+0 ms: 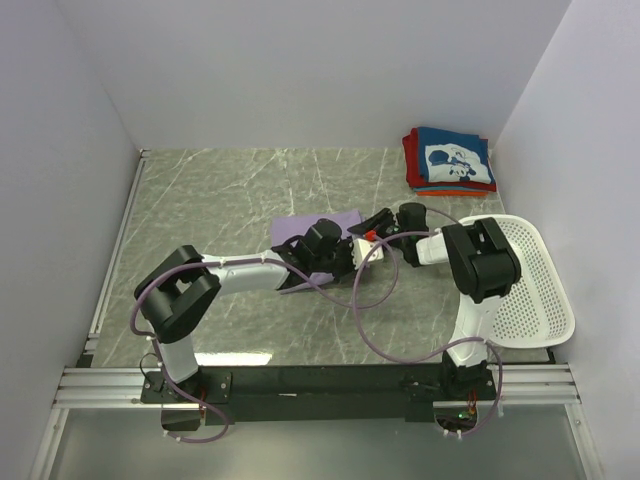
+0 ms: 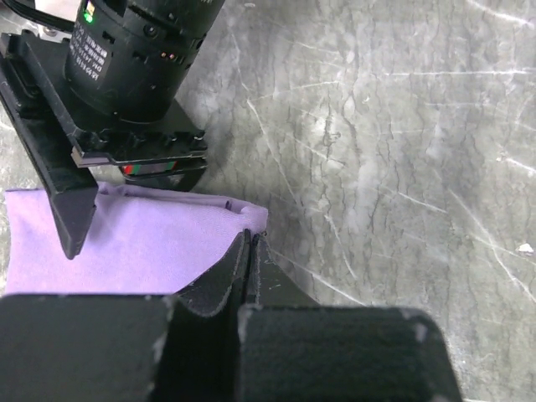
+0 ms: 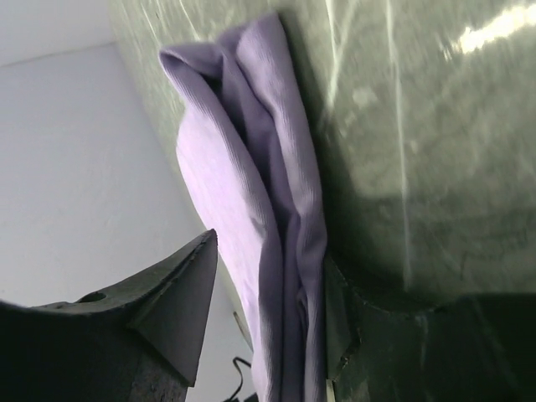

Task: Fold and stack the t-shirts
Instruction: Neatly place the folded tshirt to the corner

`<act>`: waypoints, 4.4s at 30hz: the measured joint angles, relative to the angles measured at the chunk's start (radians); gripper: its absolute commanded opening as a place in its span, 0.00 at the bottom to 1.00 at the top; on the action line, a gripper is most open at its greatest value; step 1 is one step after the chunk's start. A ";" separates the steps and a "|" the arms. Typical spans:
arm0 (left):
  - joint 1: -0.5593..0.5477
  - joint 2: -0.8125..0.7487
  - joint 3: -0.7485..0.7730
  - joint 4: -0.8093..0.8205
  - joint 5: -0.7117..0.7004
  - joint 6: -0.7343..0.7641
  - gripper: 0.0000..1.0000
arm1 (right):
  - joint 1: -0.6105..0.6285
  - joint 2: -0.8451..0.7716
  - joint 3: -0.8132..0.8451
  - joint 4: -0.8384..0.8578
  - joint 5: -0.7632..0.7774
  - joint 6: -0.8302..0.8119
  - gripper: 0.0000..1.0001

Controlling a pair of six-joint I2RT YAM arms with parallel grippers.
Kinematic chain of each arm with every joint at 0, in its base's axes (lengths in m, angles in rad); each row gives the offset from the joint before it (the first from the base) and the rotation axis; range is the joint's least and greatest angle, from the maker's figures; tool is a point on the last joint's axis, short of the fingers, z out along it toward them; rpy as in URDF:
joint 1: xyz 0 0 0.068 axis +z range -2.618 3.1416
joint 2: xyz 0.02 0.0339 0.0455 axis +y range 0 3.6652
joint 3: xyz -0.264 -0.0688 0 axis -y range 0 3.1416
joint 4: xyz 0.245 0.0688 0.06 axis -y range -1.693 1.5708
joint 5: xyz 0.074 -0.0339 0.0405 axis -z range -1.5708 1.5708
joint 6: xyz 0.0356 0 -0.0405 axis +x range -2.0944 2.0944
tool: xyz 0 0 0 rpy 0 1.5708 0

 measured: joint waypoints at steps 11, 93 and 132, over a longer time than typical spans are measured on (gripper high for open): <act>0.008 0.000 0.019 -0.005 0.004 -0.034 0.12 | 0.019 0.053 0.048 0.009 0.048 -0.012 0.22; 0.344 -0.342 -0.104 -0.574 -0.022 -0.465 0.99 | -0.067 0.212 1.463 -0.901 0.481 -1.392 0.00; 0.344 -0.283 -0.089 -0.595 0.029 -0.459 0.99 | -0.291 0.213 1.490 -0.917 0.370 -1.461 0.00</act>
